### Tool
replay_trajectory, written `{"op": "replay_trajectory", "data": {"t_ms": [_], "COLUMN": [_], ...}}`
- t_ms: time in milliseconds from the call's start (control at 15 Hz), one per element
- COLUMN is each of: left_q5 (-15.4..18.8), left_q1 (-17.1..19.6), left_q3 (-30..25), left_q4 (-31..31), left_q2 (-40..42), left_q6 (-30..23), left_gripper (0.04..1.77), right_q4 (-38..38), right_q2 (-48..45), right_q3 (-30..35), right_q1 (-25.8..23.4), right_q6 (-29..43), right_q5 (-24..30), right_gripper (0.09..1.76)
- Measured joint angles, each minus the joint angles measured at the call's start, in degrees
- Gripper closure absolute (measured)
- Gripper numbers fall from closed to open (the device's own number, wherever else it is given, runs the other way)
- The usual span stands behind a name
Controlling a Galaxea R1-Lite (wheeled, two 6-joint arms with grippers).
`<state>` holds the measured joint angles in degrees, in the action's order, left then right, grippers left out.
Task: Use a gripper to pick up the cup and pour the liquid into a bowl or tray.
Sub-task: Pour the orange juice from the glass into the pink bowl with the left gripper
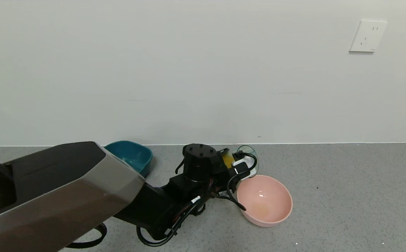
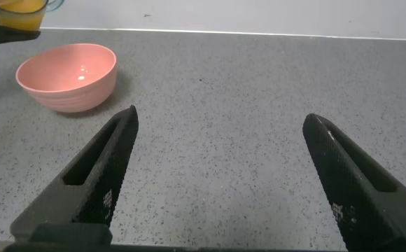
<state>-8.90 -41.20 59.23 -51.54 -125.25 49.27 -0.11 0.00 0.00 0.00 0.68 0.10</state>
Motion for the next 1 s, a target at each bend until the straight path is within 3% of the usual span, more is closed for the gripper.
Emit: {"op": "replay_trajectory", "data": {"t_ms": [533, 1000], "left_q5": [-1.18, -2.84], "left_q1": [-0.02, -1.68], "left_q3": [0.82, 1.68], "left_q4": [0.24, 3.5], "left_q2": [0.16, 0.91], "left_q6": [8.06, 10.31], "left_gripper": [0.52, 0.52], "right_q4": [0.0, -0.02], "right_q2": [0.0, 0.0], "right_q3": [0.0, 0.0], "right_q1": [0.0, 0.0], "right_q6": [-0.06, -0.02], "right_q5": [-0.02, -0.02], "right_gripper": [0.14, 0.14]}}
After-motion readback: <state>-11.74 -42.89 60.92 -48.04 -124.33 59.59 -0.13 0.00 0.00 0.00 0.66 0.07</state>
